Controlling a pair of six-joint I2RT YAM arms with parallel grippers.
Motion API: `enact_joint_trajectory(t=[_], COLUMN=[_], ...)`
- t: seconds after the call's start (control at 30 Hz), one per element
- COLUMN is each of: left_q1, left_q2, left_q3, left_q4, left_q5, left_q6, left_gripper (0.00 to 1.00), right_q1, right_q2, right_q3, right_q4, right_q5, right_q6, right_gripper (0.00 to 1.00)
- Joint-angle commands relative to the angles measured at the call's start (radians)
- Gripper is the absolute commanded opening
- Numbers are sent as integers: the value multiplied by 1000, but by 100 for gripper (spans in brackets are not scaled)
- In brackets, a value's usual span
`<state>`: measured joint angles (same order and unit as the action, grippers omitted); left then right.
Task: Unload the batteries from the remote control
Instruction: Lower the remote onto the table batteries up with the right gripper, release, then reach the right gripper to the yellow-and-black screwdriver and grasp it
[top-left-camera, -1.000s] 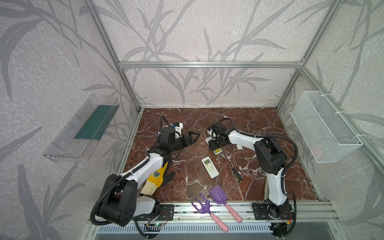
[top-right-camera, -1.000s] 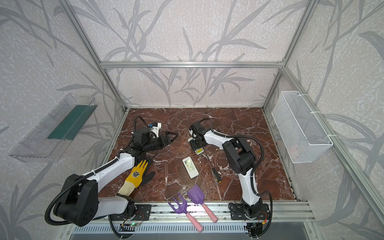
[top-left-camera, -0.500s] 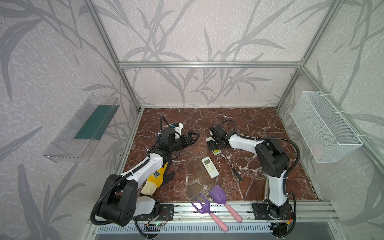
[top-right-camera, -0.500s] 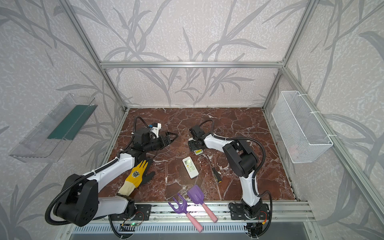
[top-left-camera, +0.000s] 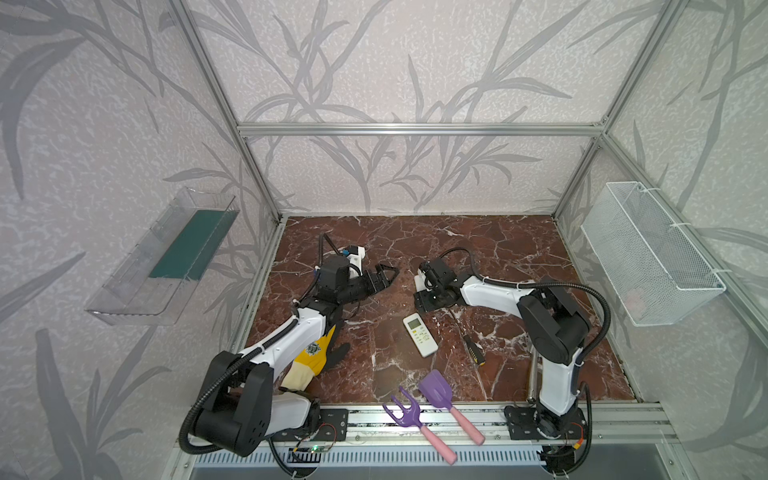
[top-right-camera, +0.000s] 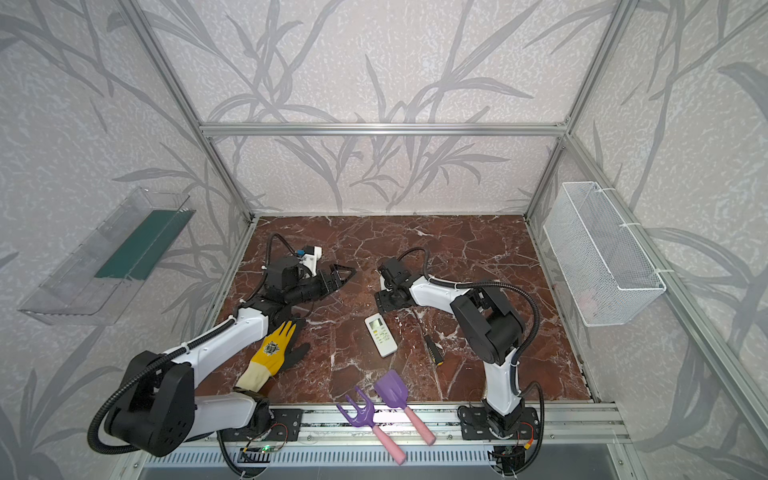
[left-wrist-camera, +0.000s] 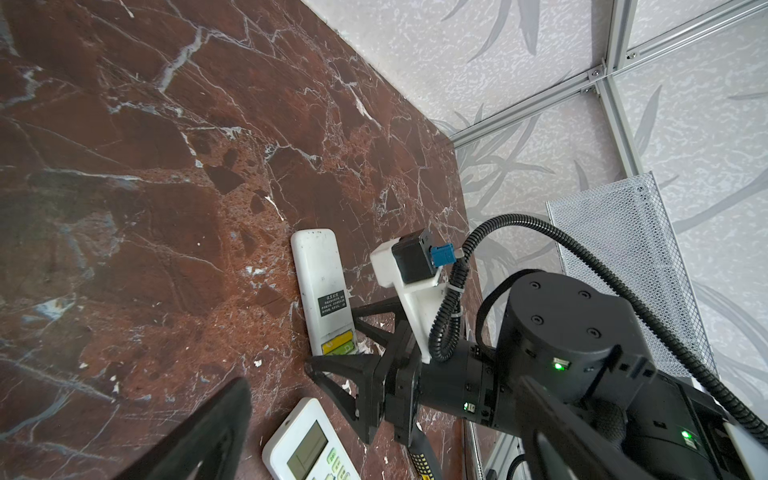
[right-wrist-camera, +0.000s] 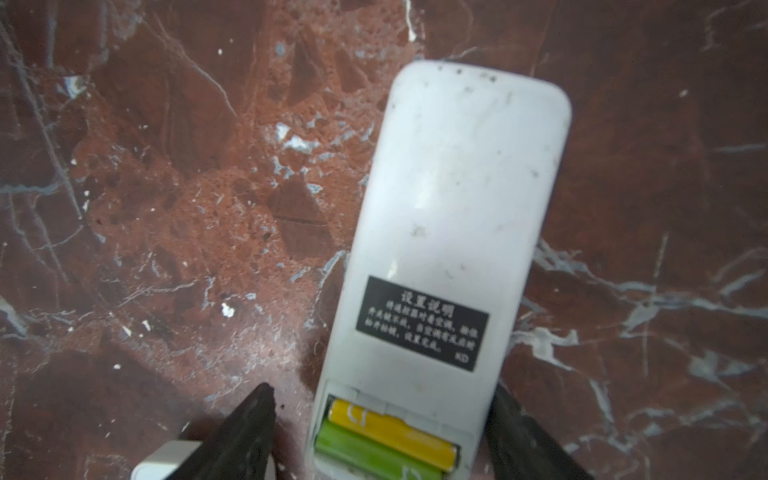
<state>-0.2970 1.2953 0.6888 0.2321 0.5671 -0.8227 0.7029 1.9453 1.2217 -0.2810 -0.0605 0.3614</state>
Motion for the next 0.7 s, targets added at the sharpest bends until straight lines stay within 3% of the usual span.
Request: enact_joint_trajectory(t=[0.0, 0.3, 0.67], left_q1=[5, 5, 6], left_q2=[-27, -29, -37], left_q3=[-12, -12, -5], left_q4=[6, -1, -34], left_q5=[-5, -5, -9], left_q6=[-1, 5, 31], left_gripper=[99, 99, 100], right_q1=[29, 35, 9], right_q2=[-3, -80, -390], right_q3=[-30, -58, -220], right_q4=[-80, -75, -207], right_q5=[-46, -32, 103], right_q6=[22, 2, -26], right_gripper=[78, 78, 78])
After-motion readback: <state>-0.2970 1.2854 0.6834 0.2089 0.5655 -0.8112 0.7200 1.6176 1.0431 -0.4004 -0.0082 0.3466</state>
